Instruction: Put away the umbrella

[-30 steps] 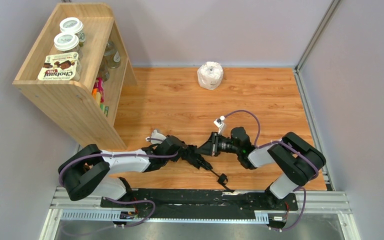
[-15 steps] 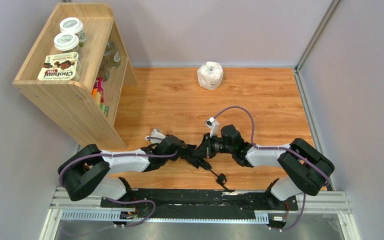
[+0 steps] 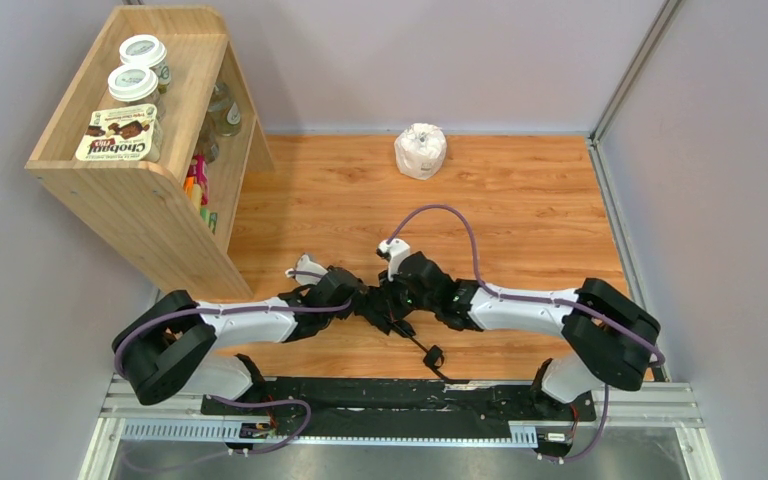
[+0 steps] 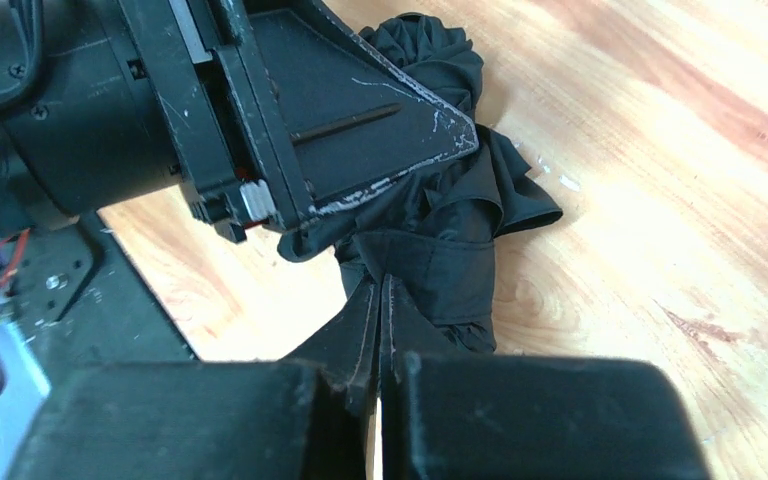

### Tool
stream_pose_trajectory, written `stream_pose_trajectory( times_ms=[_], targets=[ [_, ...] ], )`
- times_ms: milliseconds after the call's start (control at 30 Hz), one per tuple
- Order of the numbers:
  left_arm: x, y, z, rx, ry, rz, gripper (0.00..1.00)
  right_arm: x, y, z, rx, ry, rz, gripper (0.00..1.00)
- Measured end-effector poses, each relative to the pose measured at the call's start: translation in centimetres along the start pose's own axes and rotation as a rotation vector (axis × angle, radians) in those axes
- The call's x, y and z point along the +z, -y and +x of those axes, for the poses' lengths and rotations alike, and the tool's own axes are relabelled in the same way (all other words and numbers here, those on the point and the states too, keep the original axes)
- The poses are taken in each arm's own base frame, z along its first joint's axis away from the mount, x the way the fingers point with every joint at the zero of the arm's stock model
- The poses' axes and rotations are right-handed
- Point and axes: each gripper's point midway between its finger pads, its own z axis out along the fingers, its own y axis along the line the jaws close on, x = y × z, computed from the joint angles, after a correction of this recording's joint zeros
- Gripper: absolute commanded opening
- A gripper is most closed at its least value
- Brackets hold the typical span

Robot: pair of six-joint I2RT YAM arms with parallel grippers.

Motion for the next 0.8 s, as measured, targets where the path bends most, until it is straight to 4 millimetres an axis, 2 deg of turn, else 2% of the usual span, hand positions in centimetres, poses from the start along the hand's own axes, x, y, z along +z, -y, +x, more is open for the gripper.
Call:
stream_pose_trajectory(
  times_ms=[233, 300, 567, 800],
  targets=[
    [0.1, -0.6, -1.5, 0.029, 0.056, -0.019, 0.0, 2.5, -0.4, -0.2, -0.165, -0.015, 0.262, 0.0],
    [0.2, -0.7, -1.8, 0.034, 0.066, -0.022, 0.0, 2.8, -0.6, -0.1, -0.186, -0.01, 0.288, 0.0],
    [0.0, -1.1, -2.0, 0.014, 0.068, 0.002, 0.0, 2.8, -1.1, 0.0, -0.159, 0.003, 0.279, 0.0],
    [-0.4, -1.4, -2.1, 0.008, 0.064, 0.013, 0.0, 2.7, -2.1, 0.1, -0.152, 0.021, 0.245, 0.06]
  ],
)
